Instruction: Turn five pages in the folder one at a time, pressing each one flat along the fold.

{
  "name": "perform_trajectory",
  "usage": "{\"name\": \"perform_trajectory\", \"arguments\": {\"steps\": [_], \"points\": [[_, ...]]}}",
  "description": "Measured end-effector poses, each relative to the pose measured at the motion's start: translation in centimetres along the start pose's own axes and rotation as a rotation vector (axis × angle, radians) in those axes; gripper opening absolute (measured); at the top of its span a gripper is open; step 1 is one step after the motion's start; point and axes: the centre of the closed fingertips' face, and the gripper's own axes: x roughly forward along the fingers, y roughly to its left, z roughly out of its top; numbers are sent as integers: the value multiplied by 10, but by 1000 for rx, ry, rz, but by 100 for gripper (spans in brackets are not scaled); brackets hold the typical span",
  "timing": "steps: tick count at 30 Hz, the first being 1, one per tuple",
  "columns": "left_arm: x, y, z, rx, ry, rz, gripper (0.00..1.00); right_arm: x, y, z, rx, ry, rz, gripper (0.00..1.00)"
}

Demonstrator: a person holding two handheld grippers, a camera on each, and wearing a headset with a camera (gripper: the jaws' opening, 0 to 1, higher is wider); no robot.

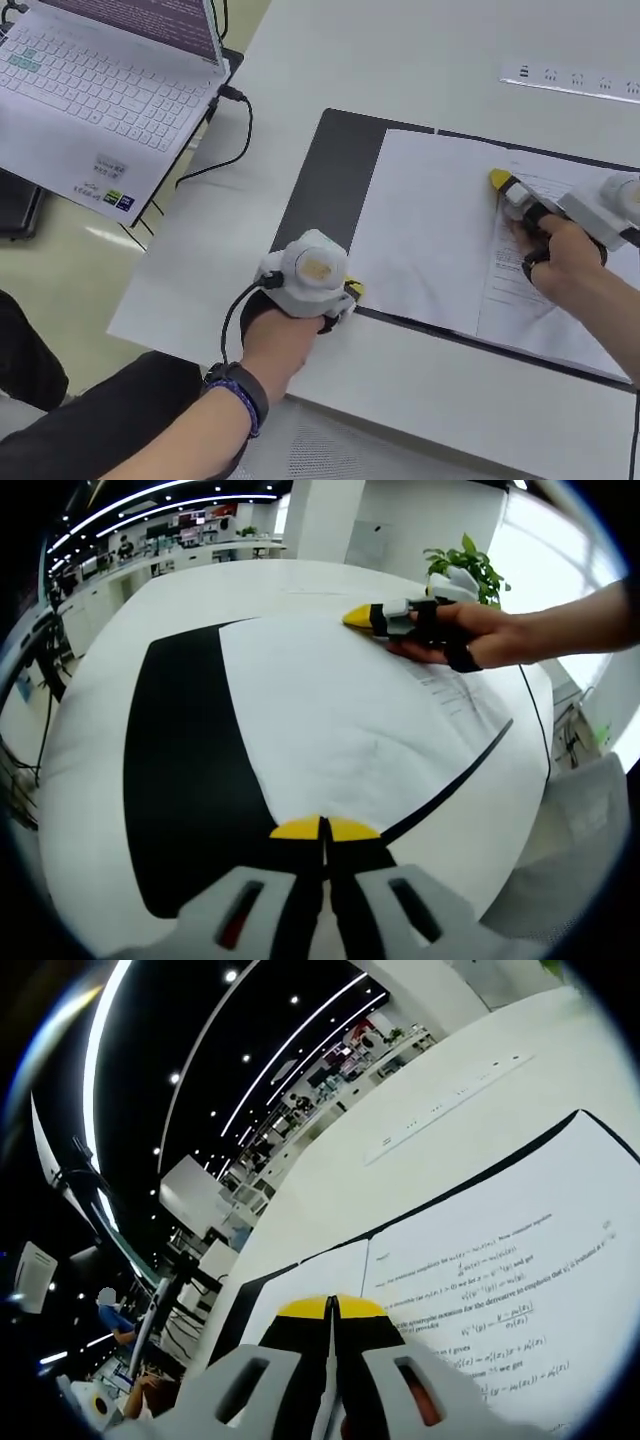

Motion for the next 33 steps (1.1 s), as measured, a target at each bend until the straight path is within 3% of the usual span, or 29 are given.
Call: {"name": "perform_trajectory", "arguments": {"steps": [8,16,21,27,33], "points": [[0,0,0,-1,-1,2,0,18,-8,17,24,-53,-27,0],[0,0,0,-4,-4,1,0,37,-17,32,30,-65,-62,0],[-1,0,1,-6,-4,4,0,51,-34,38,53,-77,-69,0],[-1,0,1,-8,-4,2,0,53,-41,37,54,-72,-40,0],[-1,0,1,-12,-10,6,0,40,-28,25,0,-41,1,0]]}}
